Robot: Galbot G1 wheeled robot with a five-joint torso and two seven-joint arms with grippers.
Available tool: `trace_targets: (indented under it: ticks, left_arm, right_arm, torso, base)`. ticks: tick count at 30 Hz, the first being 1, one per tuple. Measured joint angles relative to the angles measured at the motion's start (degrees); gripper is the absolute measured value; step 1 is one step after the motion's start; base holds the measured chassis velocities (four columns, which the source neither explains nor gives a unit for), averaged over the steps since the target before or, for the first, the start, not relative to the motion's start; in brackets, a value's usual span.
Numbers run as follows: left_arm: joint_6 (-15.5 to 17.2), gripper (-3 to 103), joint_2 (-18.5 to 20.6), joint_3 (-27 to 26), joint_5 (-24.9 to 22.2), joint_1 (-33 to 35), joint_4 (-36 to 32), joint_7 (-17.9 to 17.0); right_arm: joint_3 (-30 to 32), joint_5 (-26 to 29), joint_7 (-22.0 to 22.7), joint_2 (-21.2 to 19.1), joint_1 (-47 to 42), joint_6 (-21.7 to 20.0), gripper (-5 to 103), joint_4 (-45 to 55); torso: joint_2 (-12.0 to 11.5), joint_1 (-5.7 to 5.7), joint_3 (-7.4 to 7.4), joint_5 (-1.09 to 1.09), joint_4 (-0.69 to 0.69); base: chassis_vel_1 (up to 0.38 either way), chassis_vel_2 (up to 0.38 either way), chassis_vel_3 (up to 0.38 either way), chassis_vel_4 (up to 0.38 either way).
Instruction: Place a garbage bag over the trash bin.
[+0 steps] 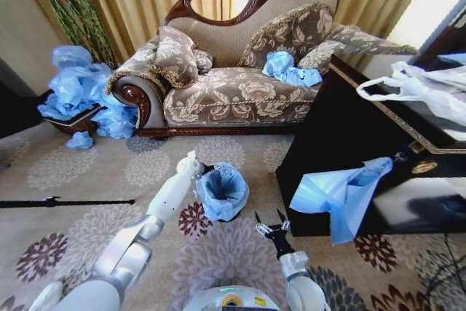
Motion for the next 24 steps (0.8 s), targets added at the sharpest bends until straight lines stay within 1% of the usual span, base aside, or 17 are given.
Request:
trace_targets:
  ticks: [9, 12, 13, 14, 15, 16, 17, 18, 19, 22, 24]
  left_arm:
    - [0.0, 100, 0.2, -0.8, -0.6, 0.8, 0.4, 0.8]
    - [0.0, 100, 1.0, -0.9, 0.1, 2.1, -2.7, 1.9]
    - [0.0, 100, 1.0, -0.9, 0.1, 2.1, -2.7, 1.9]
    - [0.2, 100, 1.1, -0.9, 0.3, 2.4, -4.8, 2.2]
    - [0.3, 100, 1.2, -0.8, 0.1, 2.5, -6.2, 2.3]
    - [0.3, 100, 1.2, -0.8, 0.1, 2.5, -6.2, 2.3]
    - [0.3, 100, 1.3, -0.8, 0.0, 2.6, -7.6, 2.4]
    - [0.3, 100, 1.4, -0.6, 0.1, 2.6, -8.9, 2.4]
    - [0.3, 100, 1.4, -0.5, 0.5, 2.6, -9.8, 2.4]
    - [0.3, 100, 1.4, -0.5, 1.3, 2.3, -10.6, 2.2]
    - [0.3, 100, 1.5, -0.5, 1.7, 2.2, -11.1, 2.2]
  right_arm:
    - [-0.1, -0.1, 0.1, -0.2, -0.1, 0.0, 100, 0.0]
    - [-0.6, -0.1, 0.1, -0.3, 0.2, -0.2, 100, -0.4]
    - [-0.6, -0.1, 0.1, -0.3, 0.2, -0.2, 100, -0.4]
    - [-0.8, -0.2, 0.1, -0.3, 0.5, -0.3, 100, -0.6]
    - [-1.0, -0.2, 0.1, -0.2, 0.7, -0.4, 100, -0.8]
    - [-1.0, -0.2, 0.1, -0.2, 0.7, -0.4, 100, -0.8]
    - [-1.2, -0.2, 0.1, -0.1, 0.9, -0.4, 100, -0.8]
    - [-1.4, -0.3, 0.0, 0.0, 0.9, -0.5, 100, -0.8]
    - [-1.5, -0.4, 0.0, 0.1, 0.8, -0.6, 100, -0.7]
    - [-1.6, -0.4, 0.0, 0.0, 0.6, -0.7, 100, -0.4]
    - [-1.6, -0.3, 0.0, -0.3, 0.5, -0.8, 100, -0.2]
  torso:
    - [0.0, -0.02, -0.02, 0.00, -0.02]
    - [0.0, 0.00, 0.03, -0.02, 0.05]
    - [0.0, 0.00, 0.03, -0.02, 0.05]
    - [0.0, 0.01, 0.04, -0.03, 0.04]
    - [0.0, 0.01, 0.04, -0.04, 0.00]
    - [0.0, 0.01, 0.04, -0.04, 0.00]
    - [0.0, 0.01, 0.04, -0.03, -0.04]
    - [0.0, 0.01, 0.03, 0.00, -0.04]
    - [0.0, 0.01, 0.03, -0.01, -0.02]
    - [0.0, 0.01, 0.03, -0.02, 0.01]
    - [0.0, 0.01, 0.03, 0.00, 0.01]
  base:
    - [0.000, 0.000, 0.000, 0.000]
    - [0.000, 0.000, 0.000, 0.000]
    - [0.000, 0.000, 0.000, 0.000]
    - [0.000, 0.000, 0.000, 0.000]
    - [0.000, 0.000, 0.000, 0.000]
    - [0.000, 0.000, 0.000, 0.000]
    - [0.000, 0.000, 0.000, 0.000]
    - [0.000, 0.000, 0.000, 0.000]
    - [0.000, 0.000, 0.000, 0.000]
    - [0.000, 0.000, 0.000, 0.000]
    - [0.000, 0.000, 0.000, 0.000]
